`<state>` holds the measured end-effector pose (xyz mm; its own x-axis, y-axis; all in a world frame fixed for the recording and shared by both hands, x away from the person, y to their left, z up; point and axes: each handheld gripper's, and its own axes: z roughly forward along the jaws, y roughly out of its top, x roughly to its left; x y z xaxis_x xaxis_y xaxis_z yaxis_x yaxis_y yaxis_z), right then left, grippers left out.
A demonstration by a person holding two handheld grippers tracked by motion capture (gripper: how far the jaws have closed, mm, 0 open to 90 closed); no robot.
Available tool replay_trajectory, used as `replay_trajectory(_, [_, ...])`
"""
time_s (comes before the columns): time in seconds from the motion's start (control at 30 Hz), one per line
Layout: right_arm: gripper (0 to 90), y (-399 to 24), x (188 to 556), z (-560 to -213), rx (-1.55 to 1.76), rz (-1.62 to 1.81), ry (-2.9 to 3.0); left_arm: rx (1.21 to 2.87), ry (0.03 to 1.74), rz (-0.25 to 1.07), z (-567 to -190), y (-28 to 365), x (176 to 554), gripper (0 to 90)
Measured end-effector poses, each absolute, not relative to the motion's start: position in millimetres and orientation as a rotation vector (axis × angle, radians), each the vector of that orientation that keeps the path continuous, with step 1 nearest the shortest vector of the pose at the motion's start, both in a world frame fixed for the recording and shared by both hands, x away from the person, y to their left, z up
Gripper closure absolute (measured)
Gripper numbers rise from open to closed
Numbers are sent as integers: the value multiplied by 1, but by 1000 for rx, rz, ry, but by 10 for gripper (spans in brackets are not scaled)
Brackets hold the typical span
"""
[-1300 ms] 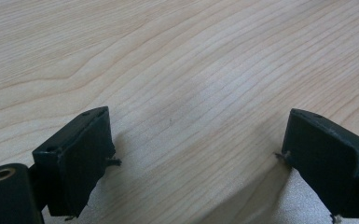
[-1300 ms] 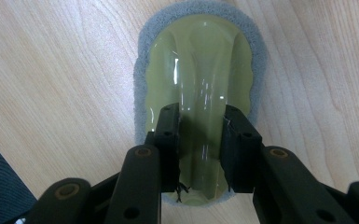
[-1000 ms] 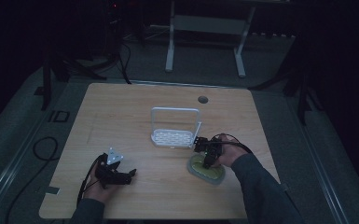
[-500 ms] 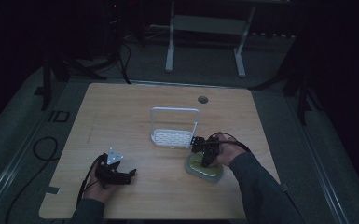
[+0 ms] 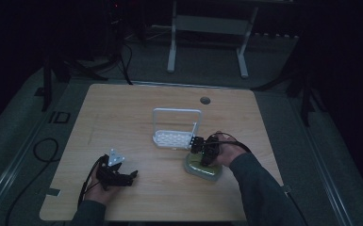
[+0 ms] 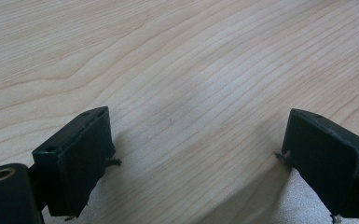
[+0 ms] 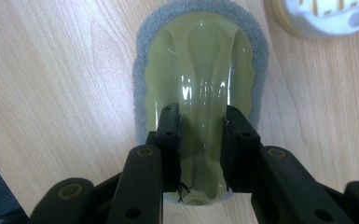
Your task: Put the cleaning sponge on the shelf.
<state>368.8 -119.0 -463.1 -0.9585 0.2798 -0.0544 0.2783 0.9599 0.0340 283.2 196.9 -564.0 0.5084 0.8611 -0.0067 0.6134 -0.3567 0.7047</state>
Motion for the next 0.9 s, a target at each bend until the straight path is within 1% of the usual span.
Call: replay_trajectory(0.9, [714,-89,371,-446,274,70,3027,2093,1202,486,-564,197,283,87])
